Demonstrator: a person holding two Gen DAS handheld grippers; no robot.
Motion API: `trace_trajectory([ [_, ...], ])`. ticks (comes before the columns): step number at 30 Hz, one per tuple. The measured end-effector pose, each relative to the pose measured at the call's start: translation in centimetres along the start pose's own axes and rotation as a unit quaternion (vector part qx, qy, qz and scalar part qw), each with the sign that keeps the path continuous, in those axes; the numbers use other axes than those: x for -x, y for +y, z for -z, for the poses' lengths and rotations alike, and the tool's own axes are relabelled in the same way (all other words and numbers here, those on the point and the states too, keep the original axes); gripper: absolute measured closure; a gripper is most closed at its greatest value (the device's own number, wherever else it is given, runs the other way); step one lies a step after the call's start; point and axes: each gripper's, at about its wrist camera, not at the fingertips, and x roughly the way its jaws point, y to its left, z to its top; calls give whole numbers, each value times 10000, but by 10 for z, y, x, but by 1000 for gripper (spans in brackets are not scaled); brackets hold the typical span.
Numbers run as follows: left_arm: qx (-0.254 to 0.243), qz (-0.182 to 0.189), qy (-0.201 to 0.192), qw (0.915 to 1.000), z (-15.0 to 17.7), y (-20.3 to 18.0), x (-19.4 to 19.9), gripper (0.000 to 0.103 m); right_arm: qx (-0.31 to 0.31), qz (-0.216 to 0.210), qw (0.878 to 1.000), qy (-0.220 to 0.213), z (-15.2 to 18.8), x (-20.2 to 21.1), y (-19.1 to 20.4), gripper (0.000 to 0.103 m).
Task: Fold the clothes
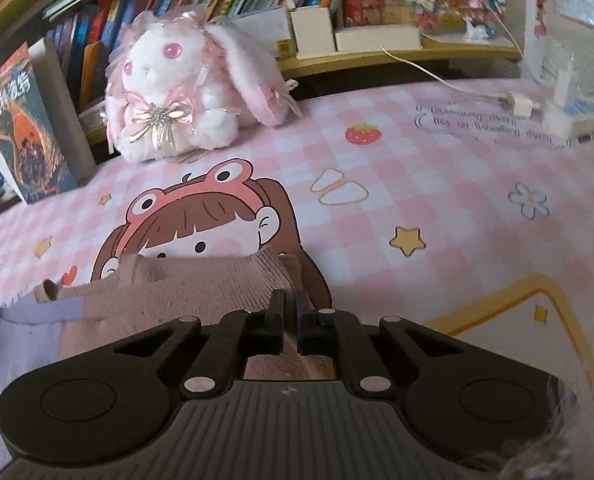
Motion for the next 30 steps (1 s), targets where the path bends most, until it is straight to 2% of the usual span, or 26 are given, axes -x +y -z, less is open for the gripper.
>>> trace_trajectory([
  [2,-17,33,-42,10000,-2,0,6,98,-28,-61,9999,-158,-6,10,0,98],
  [5,157,-197,381,9990,6,14,-11,98,29,-35,9999,-112,-8,8,1,98],
  [7,243,-182,337,9990,8,17,-11,96,136,95,9998,139,-1,-8,2,98],
  [10,118,-226,342,9991,8,16,-12,91,188,148,9997,95,5,-12,3,98],
  [13,-30,-269,347,9990,7,13,-11,91,229,163,9996,92,5,-11,4,97],
  [15,-131,-374,246,9989,5,8,-6,86,306,193,9993,67,4,-7,7,95],
  [17,-252,-490,54,9985,4,2,2,62,382,216,9990,9,2,0,8,88],
  [19,-400,-611,-251,9970,3,-4,15,53,433,188,9989,-66,1,9,8,84],
  [21,-475,-615,-541,9955,3,-10,28,53,477,176,9987,-82,1,14,7,84],
  [23,-526,-404,-730,9951,6,-18,38,53,532,209,9984,-33,1,15,7,84],
  [25,-592,-181,-797,9949,10,-26,44,54,628,212,9978,91,4,11,6,99],
  [30,-461,-284,-712,9960,23,-38,44,54,686,290,9968,293,8,1,1,99],
])
